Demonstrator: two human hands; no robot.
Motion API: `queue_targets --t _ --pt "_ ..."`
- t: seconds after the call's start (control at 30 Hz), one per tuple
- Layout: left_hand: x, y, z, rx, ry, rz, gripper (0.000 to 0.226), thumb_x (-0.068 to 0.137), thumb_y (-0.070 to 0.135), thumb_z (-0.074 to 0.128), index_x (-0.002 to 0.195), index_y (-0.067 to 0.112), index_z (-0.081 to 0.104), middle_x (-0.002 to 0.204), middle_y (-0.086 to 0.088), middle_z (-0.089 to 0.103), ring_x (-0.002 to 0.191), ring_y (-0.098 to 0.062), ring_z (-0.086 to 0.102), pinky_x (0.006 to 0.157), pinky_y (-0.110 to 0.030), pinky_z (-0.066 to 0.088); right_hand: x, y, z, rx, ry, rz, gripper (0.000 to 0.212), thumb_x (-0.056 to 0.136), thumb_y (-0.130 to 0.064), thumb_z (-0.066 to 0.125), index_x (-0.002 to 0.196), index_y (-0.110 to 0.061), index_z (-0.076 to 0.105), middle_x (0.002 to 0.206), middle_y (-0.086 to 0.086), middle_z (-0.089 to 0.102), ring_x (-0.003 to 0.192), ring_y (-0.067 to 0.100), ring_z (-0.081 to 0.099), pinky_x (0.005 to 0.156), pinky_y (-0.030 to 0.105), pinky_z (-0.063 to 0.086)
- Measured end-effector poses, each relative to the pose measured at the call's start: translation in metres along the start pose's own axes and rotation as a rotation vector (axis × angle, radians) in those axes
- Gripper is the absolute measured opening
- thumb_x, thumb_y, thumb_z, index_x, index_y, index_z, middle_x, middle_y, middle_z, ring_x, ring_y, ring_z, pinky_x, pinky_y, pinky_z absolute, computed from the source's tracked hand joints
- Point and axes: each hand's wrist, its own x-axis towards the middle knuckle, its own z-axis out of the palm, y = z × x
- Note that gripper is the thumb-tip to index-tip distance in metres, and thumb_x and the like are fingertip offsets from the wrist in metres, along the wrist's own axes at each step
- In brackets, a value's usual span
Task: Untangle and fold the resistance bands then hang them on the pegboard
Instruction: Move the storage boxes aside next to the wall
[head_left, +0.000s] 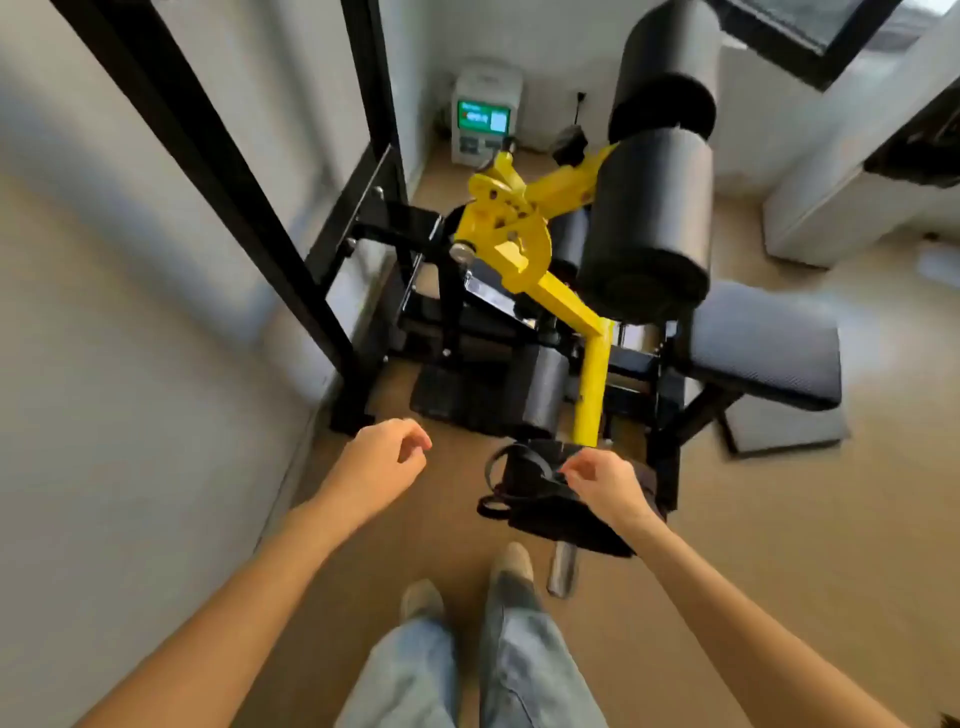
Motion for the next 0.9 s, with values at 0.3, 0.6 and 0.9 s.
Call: queue_targets --t 0.3,0.6,0.9 --pt "0.052 -0.015 0.12 -0.021 -0.154 -0.251 0.015 0.091 0.015 0.05 0.089 0.027 0.06 0.095 0.002 0.064 0.089 -0.012 0.059 0.074 -0.025 0.046 0.106 0.147 0.06 -0.749 -0.414 0.021 0.084 0.078 -0.032 0.072 0.144 -0.017 0.022 0.152 0.014 0.014 0.138 0.037 0.016 0.108 0.054 0.025" --pt "0.037 0.011 0.155 -0.007 -0.208 -0.205 0.016 0.088 0.017 0.055 0.103 0.024 0.057 0.106 0.003 0.063 0.095 -0.011 0.058 0.076 -0.022 0.044 0.081 0.15 0.037 -0.628 -0.223 -0.224 0.015 0.083 -0.02 0.059 0.094 -0.017 0.049 0.099 0.008 0.062 0.103 0.03 0.044 0.083 0.038 0.032" --pt "0.003 0.102 0.187 -0.108 -0.725 0.275 0.087 0.071 0.037 0.076 0.14 0.042 0.022 0.144 0.018 0.033 0.131 0.003 0.027 0.109 -0.021 0.023 -0.096 0.103 -0.071 0.501 0.009 -0.065 0.016 0.083 0.004 0.053 0.093 -0.007 0.049 0.085 0.012 0.061 0.079 0.022 0.061 0.066 0.028 0.053"
